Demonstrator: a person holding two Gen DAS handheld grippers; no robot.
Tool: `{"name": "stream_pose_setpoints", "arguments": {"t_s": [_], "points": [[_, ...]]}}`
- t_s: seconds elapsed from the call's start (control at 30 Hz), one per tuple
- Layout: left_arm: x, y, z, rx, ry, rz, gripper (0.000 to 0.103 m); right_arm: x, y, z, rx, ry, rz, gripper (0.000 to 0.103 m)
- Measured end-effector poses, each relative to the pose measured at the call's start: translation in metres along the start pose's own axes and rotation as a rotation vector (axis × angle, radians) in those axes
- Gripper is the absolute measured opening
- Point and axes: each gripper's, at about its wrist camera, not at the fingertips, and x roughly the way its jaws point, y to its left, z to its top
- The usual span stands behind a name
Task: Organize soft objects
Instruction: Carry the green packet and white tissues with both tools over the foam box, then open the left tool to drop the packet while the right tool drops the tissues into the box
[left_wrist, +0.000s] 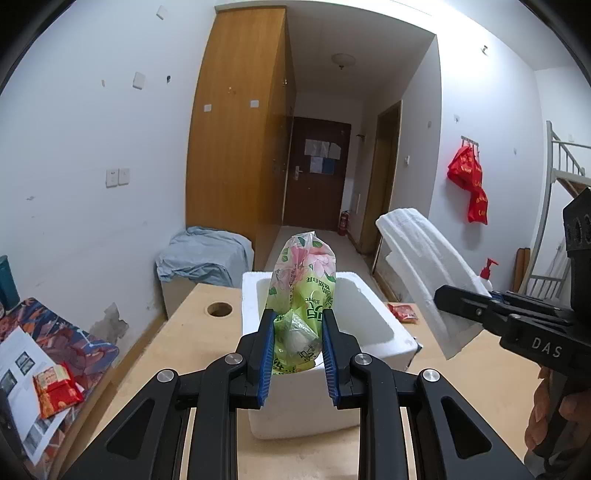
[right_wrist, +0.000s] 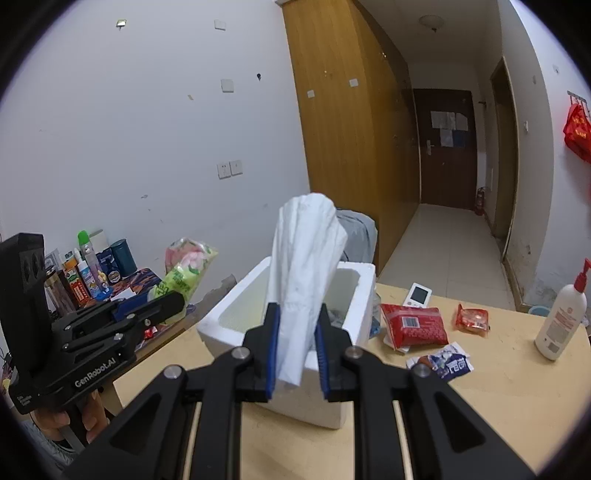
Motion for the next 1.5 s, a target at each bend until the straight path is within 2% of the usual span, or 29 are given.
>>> {"name": "stream_pose_setpoints", "arguments": {"t_s": [0.4,0.93,1.5], "points": [[0.031,0.003,0.016,0.002,0.014,-0.021,0.025,0.03,-0.002,0.02,0.007,0.028,0.002,0.022],[0.073,0.003,0.022,0.016,0.06,-0.04,0.025,0.059,-0.015,0.02,0.038,0.063,-0.007,0.022],[0.098,0.007,0.025,0.034,0.094,-0.061,0.025,0.058,-0.022,0.021,0.061,0.061,-0.02,0.022]]}}
